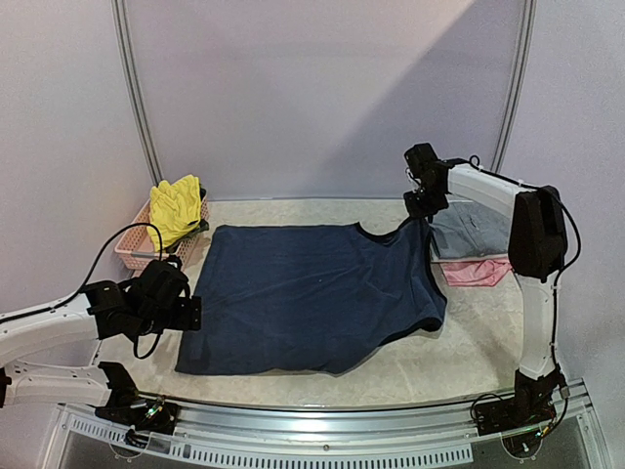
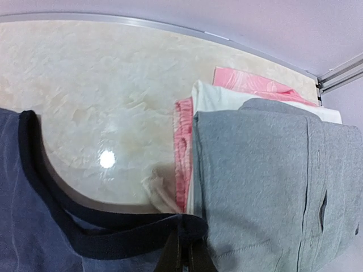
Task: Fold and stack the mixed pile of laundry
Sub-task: Smooth out the flattened tank top at the center of the board, then pick up the flattened tank top from the center of the board.
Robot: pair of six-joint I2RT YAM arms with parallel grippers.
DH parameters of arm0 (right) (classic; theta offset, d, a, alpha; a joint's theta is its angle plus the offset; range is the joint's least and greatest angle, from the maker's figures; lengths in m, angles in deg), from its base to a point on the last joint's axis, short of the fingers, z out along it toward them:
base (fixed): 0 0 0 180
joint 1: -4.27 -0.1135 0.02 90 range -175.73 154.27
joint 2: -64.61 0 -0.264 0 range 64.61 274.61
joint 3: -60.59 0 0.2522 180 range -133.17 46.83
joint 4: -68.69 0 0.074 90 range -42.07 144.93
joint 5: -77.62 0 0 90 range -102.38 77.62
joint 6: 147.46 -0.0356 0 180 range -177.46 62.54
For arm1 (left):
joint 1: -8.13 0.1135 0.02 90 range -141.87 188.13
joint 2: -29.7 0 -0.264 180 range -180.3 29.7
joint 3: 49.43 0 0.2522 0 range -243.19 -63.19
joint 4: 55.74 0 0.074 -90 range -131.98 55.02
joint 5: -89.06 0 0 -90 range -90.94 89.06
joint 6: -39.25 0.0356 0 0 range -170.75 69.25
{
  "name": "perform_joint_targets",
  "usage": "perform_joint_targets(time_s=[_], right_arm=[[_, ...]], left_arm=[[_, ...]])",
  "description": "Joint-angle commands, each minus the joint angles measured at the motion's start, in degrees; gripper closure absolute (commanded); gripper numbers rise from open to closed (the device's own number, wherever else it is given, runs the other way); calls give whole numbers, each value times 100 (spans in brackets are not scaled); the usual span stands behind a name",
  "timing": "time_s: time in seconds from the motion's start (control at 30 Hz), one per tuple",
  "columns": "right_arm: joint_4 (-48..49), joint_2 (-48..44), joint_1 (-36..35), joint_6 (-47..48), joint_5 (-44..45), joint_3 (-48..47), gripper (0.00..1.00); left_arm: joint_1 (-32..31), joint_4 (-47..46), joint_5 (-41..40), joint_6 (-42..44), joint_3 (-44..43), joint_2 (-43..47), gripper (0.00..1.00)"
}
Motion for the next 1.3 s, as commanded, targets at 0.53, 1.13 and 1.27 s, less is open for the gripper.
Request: perform_joint_targets(time_s=[0.53, 1.13, 1.27], right_arm=[[-606, 504, 349, -488, -455, -1277, 48], [1322, -3581, -1114, -1687, -1802, 3899, 25], [1833, -3994, -1585, -1995, -1931, 4902, 25]], left_arm=[[-483, 811, -37, -836, -459, -983, 18], [-1689, 959, 1491, -1726, 419, -259, 36], [-1919, 747, 1648, -1932, 656, -209, 42]])
